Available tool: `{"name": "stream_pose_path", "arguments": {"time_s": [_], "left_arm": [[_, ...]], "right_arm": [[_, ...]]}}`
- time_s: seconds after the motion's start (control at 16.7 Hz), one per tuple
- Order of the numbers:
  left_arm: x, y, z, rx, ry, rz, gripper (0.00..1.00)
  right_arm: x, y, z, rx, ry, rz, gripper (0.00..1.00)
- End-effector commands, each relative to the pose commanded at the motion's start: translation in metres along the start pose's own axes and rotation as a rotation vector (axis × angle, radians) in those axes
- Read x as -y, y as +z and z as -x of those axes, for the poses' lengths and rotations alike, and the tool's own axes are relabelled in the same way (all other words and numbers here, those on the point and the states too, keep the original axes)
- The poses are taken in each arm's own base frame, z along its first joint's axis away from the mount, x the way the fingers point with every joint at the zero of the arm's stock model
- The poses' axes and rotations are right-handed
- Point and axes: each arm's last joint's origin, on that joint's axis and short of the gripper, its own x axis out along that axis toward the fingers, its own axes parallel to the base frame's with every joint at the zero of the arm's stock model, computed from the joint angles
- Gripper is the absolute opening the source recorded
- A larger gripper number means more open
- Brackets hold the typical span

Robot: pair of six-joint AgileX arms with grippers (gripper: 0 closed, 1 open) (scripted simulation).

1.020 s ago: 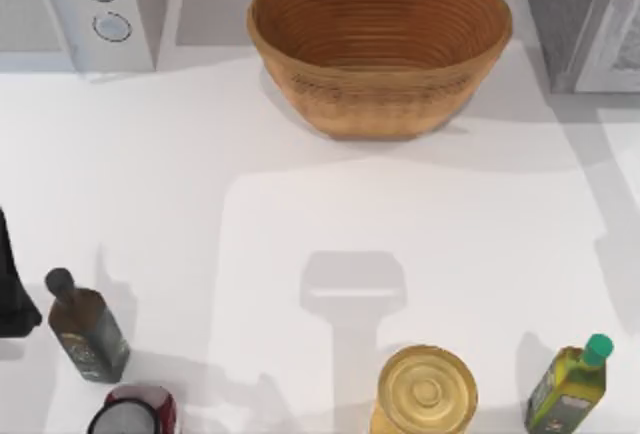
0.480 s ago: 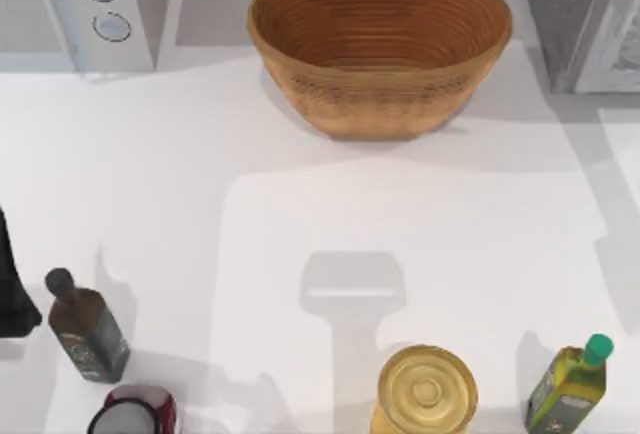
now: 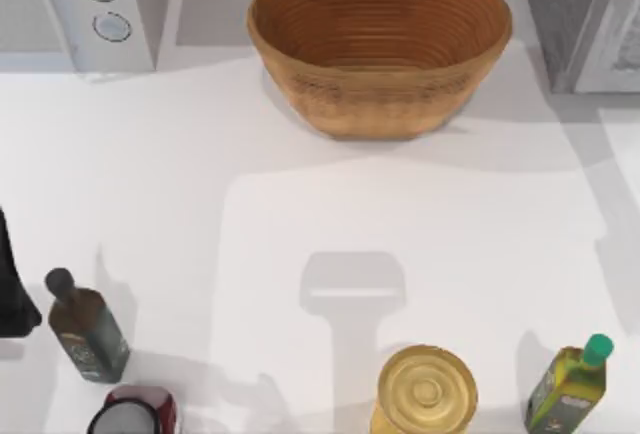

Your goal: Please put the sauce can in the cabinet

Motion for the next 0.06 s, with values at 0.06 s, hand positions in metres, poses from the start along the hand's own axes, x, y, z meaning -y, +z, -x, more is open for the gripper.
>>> {"name": "stream_pose_path", "arguments": {"time_s": [0.06], "left_arm": [[0.0000,0.0000,0.0000,0.000,0.000,0.000,1.00]], "right_arm": [[0.0000,0.0000,0.0000,0.000,0.000,0.000,1.00]]}}
